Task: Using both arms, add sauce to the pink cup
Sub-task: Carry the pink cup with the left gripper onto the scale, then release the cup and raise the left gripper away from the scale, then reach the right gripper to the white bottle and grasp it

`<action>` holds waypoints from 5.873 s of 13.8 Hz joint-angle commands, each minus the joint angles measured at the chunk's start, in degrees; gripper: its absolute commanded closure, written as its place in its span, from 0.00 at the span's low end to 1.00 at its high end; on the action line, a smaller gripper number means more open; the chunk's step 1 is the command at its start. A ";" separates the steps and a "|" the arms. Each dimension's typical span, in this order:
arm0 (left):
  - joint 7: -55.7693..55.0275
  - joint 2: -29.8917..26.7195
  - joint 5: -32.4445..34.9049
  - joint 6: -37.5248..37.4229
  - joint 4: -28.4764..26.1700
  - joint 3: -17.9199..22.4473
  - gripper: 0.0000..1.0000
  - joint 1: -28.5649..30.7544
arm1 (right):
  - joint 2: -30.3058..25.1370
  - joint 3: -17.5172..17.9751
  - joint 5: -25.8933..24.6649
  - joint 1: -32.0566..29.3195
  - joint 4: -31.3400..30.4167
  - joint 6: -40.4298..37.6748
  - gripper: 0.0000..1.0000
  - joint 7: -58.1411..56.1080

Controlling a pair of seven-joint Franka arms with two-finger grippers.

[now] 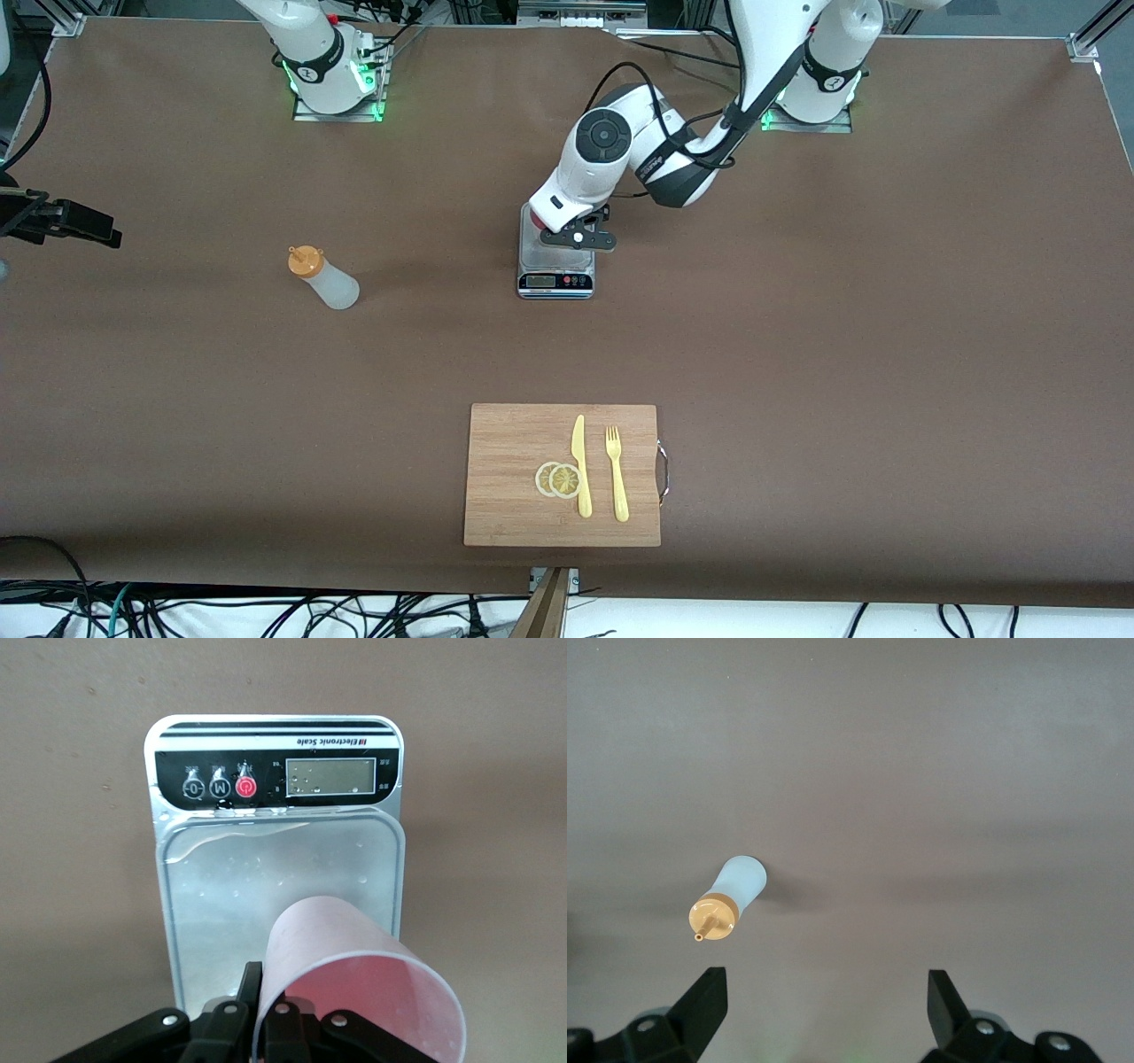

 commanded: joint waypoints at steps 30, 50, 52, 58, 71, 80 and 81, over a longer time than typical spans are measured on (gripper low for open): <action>15.91 -28.15 4.86 -49.54 16.20 0.75 0.00 24.23 | 19.94 0.18 28.59 -15.93 -3.06 -4.42 0.00 -79.18; 43.16 -27.37 0.56 -49.37 19.18 22.72 0.00 23.27 | 40.69 0.88 58.83 -18.14 -13.70 -13.03 0.00 -141.79; 42.99 -27.20 0.82 -46.14 19.18 22.72 0.00 23.71 | 41.92 0.88 60.25 -16.99 -13.70 -13.03 0.00 -142.51; 42.81 -30.63 3.01 -44.62 15.84 19.28 0.00 24.95 | 42.19 0.88 63.59 -14.44 -13.70 -12.68 0.00 -143.04; 43.17 -30.01 2.05 -47.43 16.37 21.23 0.00 21.33 | 41.93 0.79 62.98 -12.68 -16.25 -13.74 0.92 -143.83; 43.78 -29.75 2.32 -47.34 14.35 22.37 0.00 20.72 | 41.06 0.53 62.10 -12.25 -13.53 -11.99 1.00 -136.74; 43.69 -29.75 2.66 -47.34 14.35 22.55 0.00 19.94 | 40.36 0.36 62.10 -11.29 -13.09 -11.46 1.00 -133.66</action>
